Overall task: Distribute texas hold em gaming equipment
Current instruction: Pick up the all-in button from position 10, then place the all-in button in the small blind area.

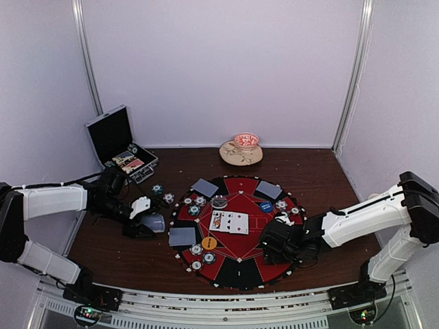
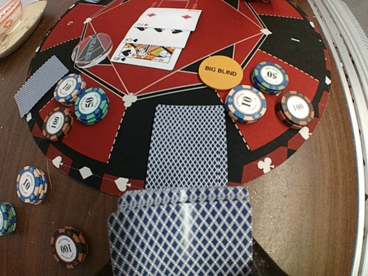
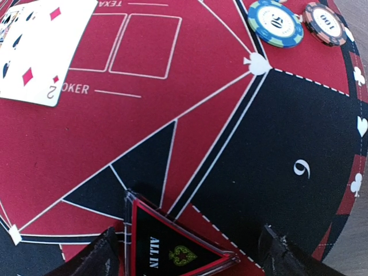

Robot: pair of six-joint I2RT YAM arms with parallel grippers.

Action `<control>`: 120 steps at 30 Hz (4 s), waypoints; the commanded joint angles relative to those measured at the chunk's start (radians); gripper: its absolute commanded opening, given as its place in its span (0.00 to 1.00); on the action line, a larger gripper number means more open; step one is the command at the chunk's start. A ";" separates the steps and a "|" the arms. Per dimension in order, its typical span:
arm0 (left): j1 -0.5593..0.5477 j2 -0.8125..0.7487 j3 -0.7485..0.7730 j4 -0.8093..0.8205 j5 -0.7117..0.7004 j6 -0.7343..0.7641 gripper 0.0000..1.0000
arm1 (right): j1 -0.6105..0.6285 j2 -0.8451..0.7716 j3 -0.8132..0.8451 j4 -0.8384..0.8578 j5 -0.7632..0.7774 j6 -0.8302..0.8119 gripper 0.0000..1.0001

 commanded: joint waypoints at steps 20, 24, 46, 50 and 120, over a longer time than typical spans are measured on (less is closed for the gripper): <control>0.003 -0.010 0.001 0.013 0.020 0.005 0.53 | 0.008 0.041 0.040 -0.011 -0.006 0.012 0.60; 0.003 -0.008 0.001 0.013 0.020 0.005 0.53 | 0.012 0.047 0.088 -0.030 0.034 -0.009 0.60; 0.003 -0.005 0.002 0.013 0.023 0.007 0.53 | -0.186 0.241 0.495 -0.011 0.078 -0.336 0.60; 0.005 0.000 0.002 0.013 0.024 0.009 0.53 | -0.261 0.308 0.556 0.033 0.031 -0.377 0.59; 0.006 0.015 0.002 0.018 0.020 0.011 0.53 | -0.303 0.298 0.608 0.248 -0.117 -0.502 1.00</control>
